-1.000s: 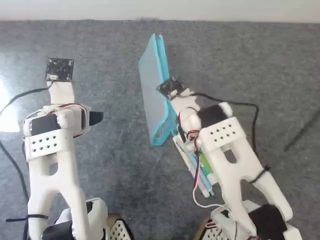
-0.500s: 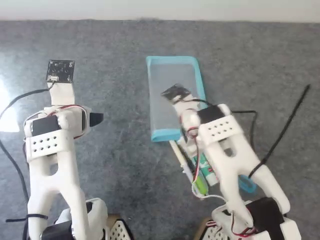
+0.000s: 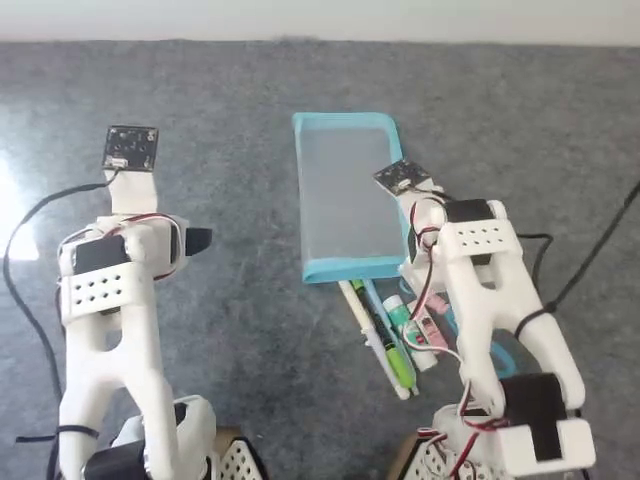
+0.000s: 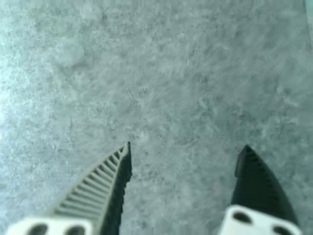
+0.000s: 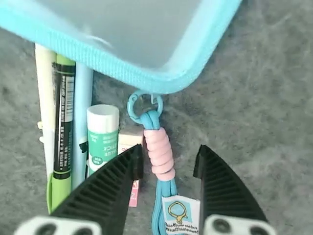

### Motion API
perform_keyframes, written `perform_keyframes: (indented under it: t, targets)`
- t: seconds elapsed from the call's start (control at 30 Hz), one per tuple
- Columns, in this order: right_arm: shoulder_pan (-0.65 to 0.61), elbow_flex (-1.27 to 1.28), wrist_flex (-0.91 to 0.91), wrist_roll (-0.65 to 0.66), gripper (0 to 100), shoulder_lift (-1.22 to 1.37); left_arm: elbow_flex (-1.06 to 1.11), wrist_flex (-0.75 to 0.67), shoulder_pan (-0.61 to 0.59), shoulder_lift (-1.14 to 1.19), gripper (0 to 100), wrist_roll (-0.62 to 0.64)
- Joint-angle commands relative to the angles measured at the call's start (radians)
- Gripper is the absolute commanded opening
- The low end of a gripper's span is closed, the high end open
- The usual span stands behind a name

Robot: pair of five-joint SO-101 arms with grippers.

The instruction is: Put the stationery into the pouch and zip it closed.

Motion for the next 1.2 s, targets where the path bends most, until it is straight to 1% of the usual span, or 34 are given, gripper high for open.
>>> perform_keyframes:
  t: [0.0, 0.17, 0.3, 0.33, 0.43, 0.47, 0.53, 0.6, 0.67, 0.73, 0.83, 0.9, 0.97, 1.03, 1.1, 1.17]
  targets:
    - [-0.022, -0.003, -0.022, 0.025, 17.8, 0.038, -0.005, -0.018, 0.011, -0.006, 33, -0.006]
    - [-0.013, -0.003, -0.056, 0.031, 17.7, 0.150, -0.005, -0.018, 0.009, -0.006, 33, -0.006]
    - [-0.007, -0.005, -0.065, 0.031, 17.3, 0.180, -0.005, -0.018, 0.008, -0.003, 33, -0.006]
    - [0.002, -0.005, -0.068, 0.029, 15.4, 0.182, -0.005, -0.018, 0.008, -0.003, 33, -0.006]
    - [0.036, -0.009, -0.090, 0.023, 2.8, 0.176, -0.005, -0.018, 0.011, -0.002, 33, -0.006]
    - [0.045, -0.011, -0.094, 0.023, 0.0, 0.176, -0.005, -0.018, 0.011, 0.000, 33, -0.005]
    - [0.058, -0.011, -0.102, 0.023, 2.2, 0.176, -0.005, -0.018, 0.011, 0.000, 33, -0.005]
    - [0.067, -0.015, -0.105, 0.023, 0.5, 0.171, -0.005, -0.018, 0.011, 0.000, 33, -0.005]
    - [0.067, -0.044, -0.091, 0.021, 0.8, 0.150, -0.005, -0.018, 0.011, 0.000, 33, -0.005]
    - [0.067, -0.100, -0.044, 0.012, 0.7, 0.102, -0.005, -0.018, 0.012, -0.006, 33, -0.005]
    - [0.047, -0.244, 0.090, -0.029, 0.7, -0.002, -0.010, -0.012, 0.012, -0.008, 33, -0.011]
    - [0.021, -0.371, 0.194, -0.035, 0.7, -0.073, -0.030, 0.044, 0.018, -0.009, 33, -0.035]
    - [-0.019, -0.506, 0.297, -0.035, 0.7, -0.125, -0.059, 0.130, 0.054, -0.015, 33, -0.091]
    - [-0.056, -0.631, 0.390, -0.044, 0.7, -0.150, -0.062, 0.164, 0.095, -0.058, 33, -0.097]
    - [-0.091, -0.727, 0.456, -0.069, 0.7, -0.151, -0.031, 0.172, 0.149, -0.152, 33, -0.097]
    - [-0.120, -0.775, 0.484, -0.077, 0.7, -0.151, 0.008, 0.196, 0.218, -0.279, 35, -0.095]
